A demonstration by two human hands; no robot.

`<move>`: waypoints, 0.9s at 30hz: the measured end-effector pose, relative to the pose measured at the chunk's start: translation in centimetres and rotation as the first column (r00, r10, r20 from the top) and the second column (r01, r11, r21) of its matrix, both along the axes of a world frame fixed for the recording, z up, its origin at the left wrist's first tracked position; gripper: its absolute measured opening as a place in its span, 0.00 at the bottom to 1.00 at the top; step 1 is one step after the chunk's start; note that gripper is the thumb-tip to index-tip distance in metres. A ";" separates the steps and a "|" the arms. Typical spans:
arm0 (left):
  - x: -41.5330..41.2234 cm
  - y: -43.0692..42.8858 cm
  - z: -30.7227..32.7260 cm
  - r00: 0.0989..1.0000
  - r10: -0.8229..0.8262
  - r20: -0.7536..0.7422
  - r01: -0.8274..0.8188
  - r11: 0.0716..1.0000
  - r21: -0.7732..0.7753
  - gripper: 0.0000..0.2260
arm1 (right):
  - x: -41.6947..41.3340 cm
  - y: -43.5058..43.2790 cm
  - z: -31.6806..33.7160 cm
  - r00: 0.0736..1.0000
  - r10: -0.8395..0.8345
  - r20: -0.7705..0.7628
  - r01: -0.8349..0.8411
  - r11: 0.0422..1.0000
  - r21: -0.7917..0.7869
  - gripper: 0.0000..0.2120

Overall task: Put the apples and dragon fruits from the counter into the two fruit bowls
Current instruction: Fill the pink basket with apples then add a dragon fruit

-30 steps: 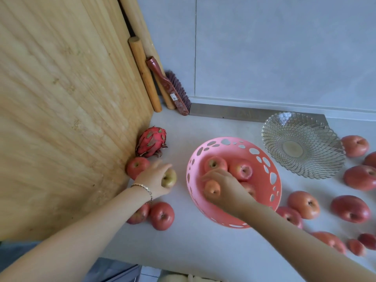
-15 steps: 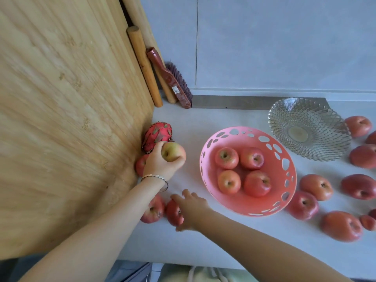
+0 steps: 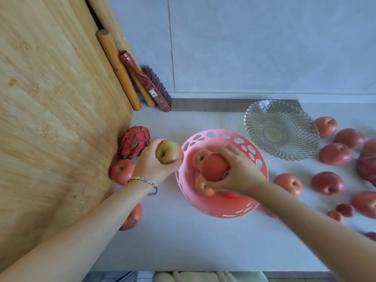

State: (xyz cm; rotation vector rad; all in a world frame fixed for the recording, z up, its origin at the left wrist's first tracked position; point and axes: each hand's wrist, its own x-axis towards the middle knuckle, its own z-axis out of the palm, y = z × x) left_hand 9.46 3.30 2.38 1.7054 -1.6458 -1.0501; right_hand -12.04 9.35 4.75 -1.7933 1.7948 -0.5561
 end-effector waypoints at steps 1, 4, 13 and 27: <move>-0.8 0.0 0.0 1.000 -0.022 -0.004 0.022 1.000 0.001 0.30 | -1.8 -0.4 0.1 0.998 -0.055 0.020 0.055 0.998 0.036 0.36; -2.7 0.0 0.0 0.999 -0.051 0.002 0.051 0.999 0.018 0.29 | -5.4 -1.7 -1.2 0.968 -0.205 0.141 0.189 0.975 0.119 0.31; -5.6 0.4 0.1 0.986 -0.112 0.123 0.101 0.991 0.092 0.29 | -4.7 -6.4 -5.1 0.946 -0.177 0.271 0.196 0.980 -0.043 0.24; -6.2 1.0 -1.5 0.889 -0.255 0.381 0.218 0.966 0.137 0.33 | -3.1 -7.6 -8.4 0.998 -0.028 -0.052 0.020 0.988 -0.155 0.22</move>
